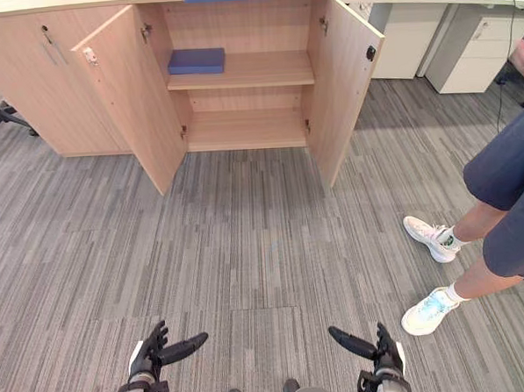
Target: Walk over to the cabinet, pick up the folder, carry it to the office cabinet, place the folder inside the office cabinet, then close the office cabinet door
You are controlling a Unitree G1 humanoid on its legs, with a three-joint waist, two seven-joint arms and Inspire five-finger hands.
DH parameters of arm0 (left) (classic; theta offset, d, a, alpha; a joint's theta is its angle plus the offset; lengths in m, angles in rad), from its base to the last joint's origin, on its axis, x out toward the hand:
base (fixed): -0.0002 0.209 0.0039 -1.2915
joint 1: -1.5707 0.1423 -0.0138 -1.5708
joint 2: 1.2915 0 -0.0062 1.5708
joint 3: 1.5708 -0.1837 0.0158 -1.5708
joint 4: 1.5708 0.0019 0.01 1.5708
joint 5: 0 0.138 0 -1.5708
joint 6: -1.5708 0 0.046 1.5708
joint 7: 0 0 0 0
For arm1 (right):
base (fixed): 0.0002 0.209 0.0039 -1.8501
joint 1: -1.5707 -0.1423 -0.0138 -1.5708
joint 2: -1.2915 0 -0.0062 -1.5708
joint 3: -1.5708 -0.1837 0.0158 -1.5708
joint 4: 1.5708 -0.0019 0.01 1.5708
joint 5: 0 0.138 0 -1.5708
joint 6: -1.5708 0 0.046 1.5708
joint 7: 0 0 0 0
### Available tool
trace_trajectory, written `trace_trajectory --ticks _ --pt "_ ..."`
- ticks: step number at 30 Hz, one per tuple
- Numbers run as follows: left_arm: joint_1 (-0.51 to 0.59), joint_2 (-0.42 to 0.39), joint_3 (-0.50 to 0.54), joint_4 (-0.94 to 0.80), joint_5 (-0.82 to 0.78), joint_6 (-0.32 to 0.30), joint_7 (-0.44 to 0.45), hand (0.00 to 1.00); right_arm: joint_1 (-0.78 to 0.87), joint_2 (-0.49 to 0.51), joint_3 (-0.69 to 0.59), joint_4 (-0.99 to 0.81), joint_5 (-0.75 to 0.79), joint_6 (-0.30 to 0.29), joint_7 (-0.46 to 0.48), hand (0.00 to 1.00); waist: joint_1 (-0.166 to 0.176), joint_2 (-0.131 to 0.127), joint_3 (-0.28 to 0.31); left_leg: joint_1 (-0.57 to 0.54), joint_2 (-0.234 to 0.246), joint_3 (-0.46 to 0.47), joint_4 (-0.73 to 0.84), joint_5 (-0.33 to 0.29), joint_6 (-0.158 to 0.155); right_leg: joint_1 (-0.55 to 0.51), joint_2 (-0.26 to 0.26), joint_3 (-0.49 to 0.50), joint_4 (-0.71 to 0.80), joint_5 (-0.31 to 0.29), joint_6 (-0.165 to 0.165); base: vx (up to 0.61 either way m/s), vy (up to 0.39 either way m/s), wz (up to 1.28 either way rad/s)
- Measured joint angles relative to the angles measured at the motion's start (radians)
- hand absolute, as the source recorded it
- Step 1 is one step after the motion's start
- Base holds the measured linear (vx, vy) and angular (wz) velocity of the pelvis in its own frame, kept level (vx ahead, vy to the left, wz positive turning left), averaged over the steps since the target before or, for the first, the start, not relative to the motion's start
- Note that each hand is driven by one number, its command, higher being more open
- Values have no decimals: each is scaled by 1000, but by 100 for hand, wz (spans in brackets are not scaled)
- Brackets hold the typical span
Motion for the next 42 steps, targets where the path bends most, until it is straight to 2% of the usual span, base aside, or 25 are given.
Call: trace_trajectory --ticks 9,13,18,21,22,23,24,25,27,28,29,30,31,32,33,34,35,36,37,38,39,40,41,42 --pt "23 7 34 -21 19 0 -2 100 0 -3 1 -14 -91 0 16 100 -1 0 30 6 -11 38 -5 -1 0 -1 -10 25 -11 4 2 24 24 -9" --pt "35 4 40 -52 17 0 1 100 -7 -6 1 -35 -91 2 15 100 1 0 44 -22 -10 56 8 -12 11 -30 -9 44 -13 10 4 -22 5 -14" --pt "46 -28 72 -77 -5 2 3 100 -56 -21 2 -38 -87 3 5 100 6 9 64 -94 -1 103 107 -86 23 -72 -6 84 -10 16 13 -1 31 -28" --pt "51 -29 74 -128 -24 3 6 100 -68 -29 -1 -39 -73 3 -7 100 9 16 71 -142 -2 104 194 -150 36 -141 -12 83 120 -66 40 93 62 -1" --pt "49 -29 75 -141 -28 3 10 100 -72 -30 -1 -43 -57 4 -8 100 6 16 78 -139 -8 101 216 -177 47 -177 -20 72 225 -115 57 128 61 3" --pt "42 -27 75 -144 -31 3 19 100 -81 -29 5 -48 -47 4 -7 100 6 23 92 -118 -10 95 217 -188 56 -231 -26 37 372 -139 82 152 59 3" --pt "38 -26 75 -145 -31 3 20 100 -81 -29 7 -54 -44 4 -7 100 5 26 97 -111 -10 91 216 -190 60 -254 -27 23 432 -140 84 187 57 14" --pt "22 -11 70 -147 -39 3 23 100 -74 -23 10 -75 -40 4 -6 100 1 29 115 -71 -11 80 209 -203 71 -324 -44 -50 561 -188 68 264 45 18" --pt "4 5 64 -144 -42 3 38 100 -80 -27 11 -81 -40 4 -6 100 2 32 137 -6 -8 69 173 -211 69 -368 -52 -119 552 -212 39 335 19 24" --pt "-10 11 61 -144 -47 3 41 100 -80 -31 11 -89 -40 4 -6 100 -6 40 143 13 2 49 151 -211 67 -400 -46 -145 524 -211 36 517 -69 63" --pt "-43 16 56 -143 -51 2 43 100 -88 -41 13 -98 -40 4 -7 100 -29 61 166 47 34 15 117 -211 66 -452 -25 -179 446 -187 20 443 -71 71" --pt "-56 18 56 -142 -55 1 44 100 -90 -44 13 -101 -39 4 -7 100 -32 68 175 63 48 7 105 -211 58 -472 -17 -187 400 -156 20 588 -121 79" --pt "-72 23 55 -137 -58 1 44 100 -81 -49 23 -106 -39 4 -10 100 -37 65 175 87 59 -6 96 -220 23 -493 -11 -191 286 -56 12 441 -95 50" --pt "-73 22 55 -135 -58 1 44 100 -73 -54 31 -112 -39 4 -11 100 -40 62 175 107 64 -8 94 -233 1 -497 -15 -190 245 23 2 709 -165 54" --pt "-75 7 56 -117 -57 0 44 100 -71 -65 36 -108 -39 6 -13 100 -49 75 176 149 94 -12 107 -257 -42 -502 -19 -217 323 105 -48 630 -182 44" --pt "-77 8 53 -117 -56 0 39 100 -82 -58 36 -117 -40 6 -16 100 -57 73 178 130 99 -13 162 -236 -79 -507 -29 -227 385 44 -61 620 -198 39" --pt "-78 5 46 -118 -56 0 37 100 -81 -56 36 -128 -41 6 -15 100 -59 67 180 116 97 -8 221 -219 -101 -498 -34 -229 411 6 -62 601 -229 32" --pt "-71 -15 43 -117 -56 0 38 100 -77 -55 39 -133 -41 6 -13 100 -58 64 183 59 113 -2 419 -166 -118 -439 -33 -234 418 -45 -68 624 -235 25" --pt "-55 -35 45 -124 -56 0 37 100 -71 -53 55 -138 -40 6 -14 100 -52 62 192 -38 157 -1 713 -77 -113 -338 -19 -238 371 -70 -78 623 -231 13" --pt "-42 -41 46 -136 -55 -2 34 100 -72 -41 64 -145 -40 6 -16 100 -38 59 197 -115 196 19 904 -91 -99 -255 5 -235 321 -76 -84 620 -203 -1" --pt "-39 -43 47 -139 -55 -3 33 100 -71 -31 70 -154 -39 5 -20 100 -25 53 202 -162 218 39 999 -109 -96 -206 15 -229 286 -78 -88 571 -166 -15" --pt "-40 -47 47 -143 -55 -2 32 100 -72 -11 77 -183 -37 3 -23 100 -4 35 213 -255 239 80 1094 -138 -77 -114 20 -220 220 -84 -95 557 -150 -18" --pt "-39 -56 46 -149 -56 -2 30 100 -71 -1 78 -208 -15 -6 -23 100 10 23 212 -343 245 123 1078 -161 -50 -45 21 -205 150 -86 -96 512 -107 -19" --pt "-38 -59 44 -151 -56 -2 29 100 -77 0 78 -213 -9 -11 -24 100 20 21 213 -387 242 145 1035 -170 -37 -14 21 -196 120 -86 -96 511 -62 -31"
